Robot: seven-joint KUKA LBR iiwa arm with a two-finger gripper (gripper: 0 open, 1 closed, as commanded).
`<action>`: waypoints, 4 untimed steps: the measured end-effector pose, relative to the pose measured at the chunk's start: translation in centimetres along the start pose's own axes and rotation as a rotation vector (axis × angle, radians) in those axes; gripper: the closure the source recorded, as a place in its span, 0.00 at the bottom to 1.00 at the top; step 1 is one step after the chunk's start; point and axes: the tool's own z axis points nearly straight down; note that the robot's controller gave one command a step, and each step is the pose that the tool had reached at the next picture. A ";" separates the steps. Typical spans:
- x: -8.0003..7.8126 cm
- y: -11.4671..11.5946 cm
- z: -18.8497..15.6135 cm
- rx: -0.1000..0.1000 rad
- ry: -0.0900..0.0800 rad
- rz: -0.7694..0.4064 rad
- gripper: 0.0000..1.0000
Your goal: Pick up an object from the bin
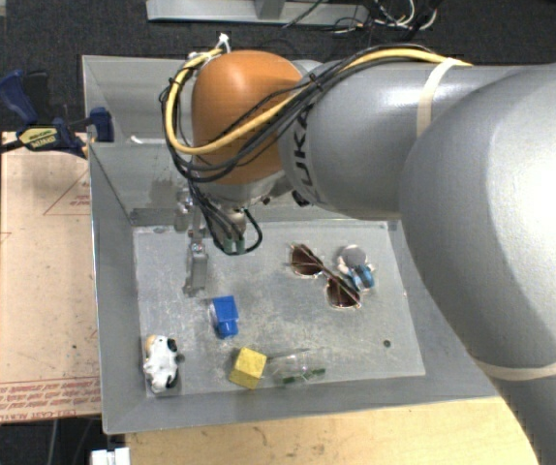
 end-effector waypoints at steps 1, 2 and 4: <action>-0.2 -0.1 -0.5 -0.001 -0.007 0.003 0.00; 1.8 -2.2 2.8 -0.002 -0.012 -0.259 0.00; 5.9 -6.7 2.2 0.002 -0.007 -0.674 0.00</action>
Offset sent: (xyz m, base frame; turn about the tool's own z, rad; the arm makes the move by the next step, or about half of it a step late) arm -0.0487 -0.0585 -0.0807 -0.6180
